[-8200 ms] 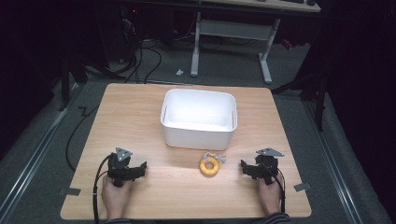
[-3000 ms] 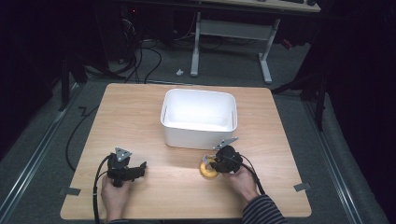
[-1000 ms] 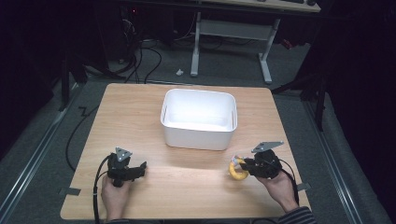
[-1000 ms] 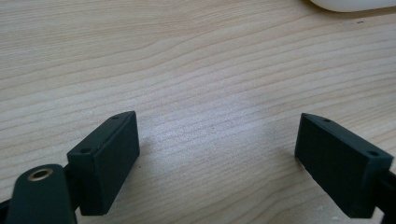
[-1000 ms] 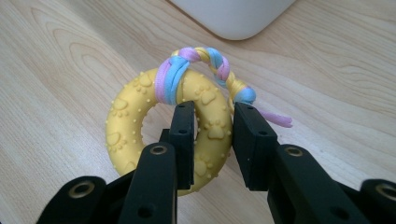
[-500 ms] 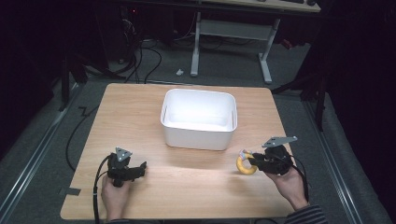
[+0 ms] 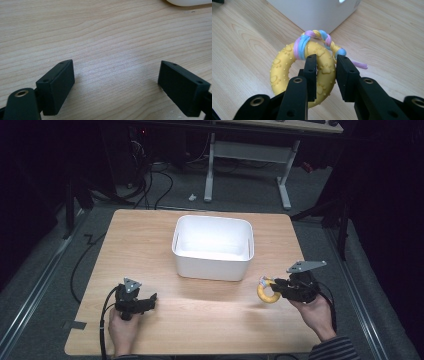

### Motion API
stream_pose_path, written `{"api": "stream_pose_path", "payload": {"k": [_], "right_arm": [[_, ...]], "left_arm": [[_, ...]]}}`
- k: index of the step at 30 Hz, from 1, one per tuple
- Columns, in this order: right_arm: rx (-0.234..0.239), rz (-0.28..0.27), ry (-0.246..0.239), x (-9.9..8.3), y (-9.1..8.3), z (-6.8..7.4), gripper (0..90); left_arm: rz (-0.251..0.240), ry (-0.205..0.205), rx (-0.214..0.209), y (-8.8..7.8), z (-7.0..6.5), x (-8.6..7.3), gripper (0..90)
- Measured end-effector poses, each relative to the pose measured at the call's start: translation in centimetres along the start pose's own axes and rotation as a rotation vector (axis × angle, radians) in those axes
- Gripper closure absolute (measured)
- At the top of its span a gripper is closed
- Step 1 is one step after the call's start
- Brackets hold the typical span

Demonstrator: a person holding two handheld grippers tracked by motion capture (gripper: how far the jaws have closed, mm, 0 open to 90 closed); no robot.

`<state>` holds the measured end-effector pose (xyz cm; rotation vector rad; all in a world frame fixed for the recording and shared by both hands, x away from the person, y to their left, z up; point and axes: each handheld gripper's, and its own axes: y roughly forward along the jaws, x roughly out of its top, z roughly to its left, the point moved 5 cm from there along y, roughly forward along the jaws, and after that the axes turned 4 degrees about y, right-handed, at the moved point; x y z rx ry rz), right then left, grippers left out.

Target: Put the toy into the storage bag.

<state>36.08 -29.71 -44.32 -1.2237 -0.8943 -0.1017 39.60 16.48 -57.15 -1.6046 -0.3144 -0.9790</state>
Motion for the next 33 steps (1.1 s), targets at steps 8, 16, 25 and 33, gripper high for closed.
{"api": "stream_pose_path", "payload": {"k": [8,16,25,33], "right_arm": [[0.004,-0.01,-0.015,1.5,-1.2,-0.1,71.6],[0.017,-0.016,-0.018,3.2,-1.8,-0.3,71.6],[0.012,-0.029,-0.047,5.3,-2.3,0.0,71.5],[0.007,-0.037,-0.049,6.9,-3.0,-0.3,71.6]], "left_arm": [[0.0,0.0,0.0,0.0,0.0,0.0,14.2],[0.0,0.0,0.0,0.0,0.0,0.0,14.2],[-0.001,-0.001,-0.001,0.0,0.0,0.0,14.2],[-0.001,-0.001,-0.001,0.0,0.0,0.0,14.2]]}}
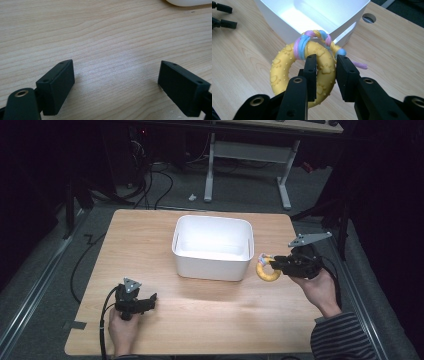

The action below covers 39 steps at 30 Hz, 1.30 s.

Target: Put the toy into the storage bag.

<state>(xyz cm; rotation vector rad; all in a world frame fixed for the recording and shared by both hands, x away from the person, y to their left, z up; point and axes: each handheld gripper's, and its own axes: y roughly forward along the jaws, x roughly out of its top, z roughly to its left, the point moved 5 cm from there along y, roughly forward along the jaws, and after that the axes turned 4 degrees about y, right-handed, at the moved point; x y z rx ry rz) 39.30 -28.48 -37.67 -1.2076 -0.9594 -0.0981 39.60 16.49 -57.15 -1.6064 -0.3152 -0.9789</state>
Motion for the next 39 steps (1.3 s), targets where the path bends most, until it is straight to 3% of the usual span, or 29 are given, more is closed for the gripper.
{"api": "stream_pose_path", "payload": {"k": [14,39], "right_arm": [[0.004,-0.018,0.001,3.0,0.0,-0.6,71.6],[-0.002,-0.028,-0.005,7.6,0.7,-0.2,71.6]], "left_arm": [[0.001,0.001,0.001,0.0,0.0,0.0,14.2],[0.0,0.0,0.0,0.0,0.0,0.0,14.2]]}}
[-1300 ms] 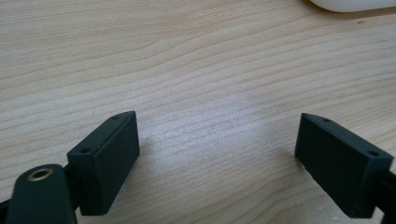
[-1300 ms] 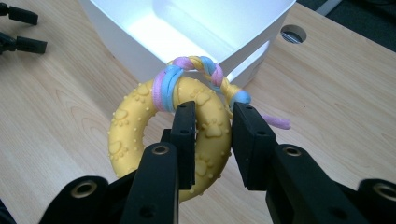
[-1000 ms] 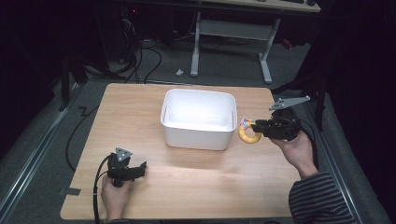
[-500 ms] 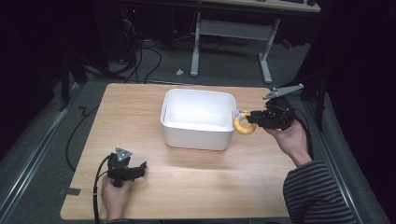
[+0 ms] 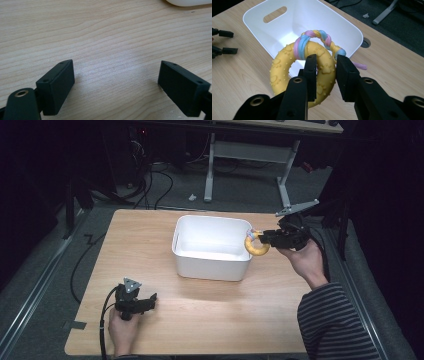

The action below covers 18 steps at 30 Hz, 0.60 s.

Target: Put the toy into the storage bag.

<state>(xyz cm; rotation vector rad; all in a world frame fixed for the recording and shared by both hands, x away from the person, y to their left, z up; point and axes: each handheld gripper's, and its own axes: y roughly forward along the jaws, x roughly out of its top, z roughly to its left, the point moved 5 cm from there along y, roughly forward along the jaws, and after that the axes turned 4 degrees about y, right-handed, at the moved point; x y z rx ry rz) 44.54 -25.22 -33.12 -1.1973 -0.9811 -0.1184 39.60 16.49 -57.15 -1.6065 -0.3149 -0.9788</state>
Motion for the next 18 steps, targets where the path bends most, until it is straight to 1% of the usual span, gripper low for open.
{"api": "stream_pose_path", "payload": {"k": [7,14,18], "right_arm": [[0.001,-0.003,-0.009,1.2,0.4,0.5,71.6],[0.008,-0.007,-0.002,2.0,1.2,0.8,71.6],[0.011,-0.006,-0.009,2.5,1.8,1.2,71.6]], "left_arm": [[0.0,0.0,0.0,0.0,0.0,0.0,14.2],[0.0,-0.001,-0.001,0.0,0.0,0.0,14.2],[0.001,-0.001,-0.002,0.0,0.0,0.0,14.2]]}}
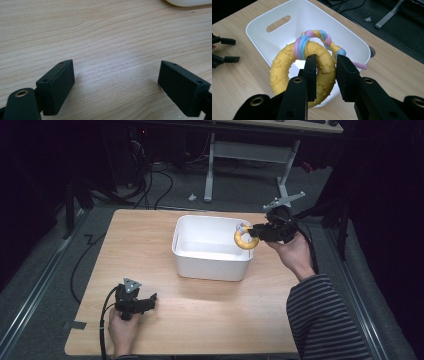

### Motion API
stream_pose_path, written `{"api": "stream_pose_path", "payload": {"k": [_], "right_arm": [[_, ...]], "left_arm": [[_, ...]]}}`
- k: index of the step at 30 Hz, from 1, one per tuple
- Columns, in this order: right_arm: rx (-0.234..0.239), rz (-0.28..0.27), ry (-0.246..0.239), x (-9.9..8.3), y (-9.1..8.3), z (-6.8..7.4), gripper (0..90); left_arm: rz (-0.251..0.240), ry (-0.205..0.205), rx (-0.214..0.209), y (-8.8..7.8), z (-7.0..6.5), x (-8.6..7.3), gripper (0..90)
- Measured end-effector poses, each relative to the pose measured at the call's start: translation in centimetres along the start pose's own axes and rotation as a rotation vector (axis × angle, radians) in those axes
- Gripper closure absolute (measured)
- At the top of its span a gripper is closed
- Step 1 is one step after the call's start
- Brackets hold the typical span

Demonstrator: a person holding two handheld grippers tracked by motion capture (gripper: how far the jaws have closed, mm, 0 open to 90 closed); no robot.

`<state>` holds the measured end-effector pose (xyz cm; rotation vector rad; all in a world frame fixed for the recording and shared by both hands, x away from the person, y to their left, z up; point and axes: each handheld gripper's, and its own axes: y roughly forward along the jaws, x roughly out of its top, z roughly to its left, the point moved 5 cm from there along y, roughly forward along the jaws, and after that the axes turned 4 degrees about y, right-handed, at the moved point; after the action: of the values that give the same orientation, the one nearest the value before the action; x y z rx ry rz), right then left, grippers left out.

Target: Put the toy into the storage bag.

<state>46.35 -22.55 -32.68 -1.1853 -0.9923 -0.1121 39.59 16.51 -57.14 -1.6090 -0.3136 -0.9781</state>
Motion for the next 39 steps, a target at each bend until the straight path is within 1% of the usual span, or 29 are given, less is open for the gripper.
{"api": "stream_pose_path", "payload": {"k": [4,8,12,20,25,31,32,35,36,39], "right_arm": [[0.005,-0.006,-0.008,0.5,0.4,0.4,71.5],[0.022,-0.023,0.01,1.0,0.6,0.6,71.6],[0.029,-0.022,0.009,1.3,1.2,0.8,71.6],[0.029,-0.004,0.014,1.5,2.8,1.1,71.5],[0.024,0.011,-0.003,1.5,3.8,1.2,71.5],[0.022,0.024,0.005,1.5,5.0,1.4,71.5],[0.026,0.025,0.01,1.6,5.2,1.4,71.5],[0.065,0.027,0.043,1.6,6.0,1.7,71.5],[0.073,0.027,0.047,1.6,6.3,1.8,71.5],[0.071,0.047,0.042,1.5,7.2,2.1,71.5]], "left_arm": [[0.0,0.0,0.0,0.0,0.0,0.0,14.2],[0.0,0.0,0.0,0.0,0.0,0.0,14.2],[0.001,0.0,-0.001,0.0,0.0,0.0,14.2],[-0.001,-0.002,-0.002,0.0,0.0,0.0,14.2],[0.0,-0.001,-0.002,0.0,0.0,0.0,14.2],[-0.001,-0.001,-0.001,0.0,0.0,0.0,14.2],[0.0,-0.001,-0.001,0.0,0.0,0.0,14.2],[0.0,0.0,0.001,0.0,0.0,0.0,14.2],[-0.001,0.001,0.003,0.0,0.0,0.0,14.2],[-0.001,0.001,0.003,0.0,0.0,0.0,14.2]]}}
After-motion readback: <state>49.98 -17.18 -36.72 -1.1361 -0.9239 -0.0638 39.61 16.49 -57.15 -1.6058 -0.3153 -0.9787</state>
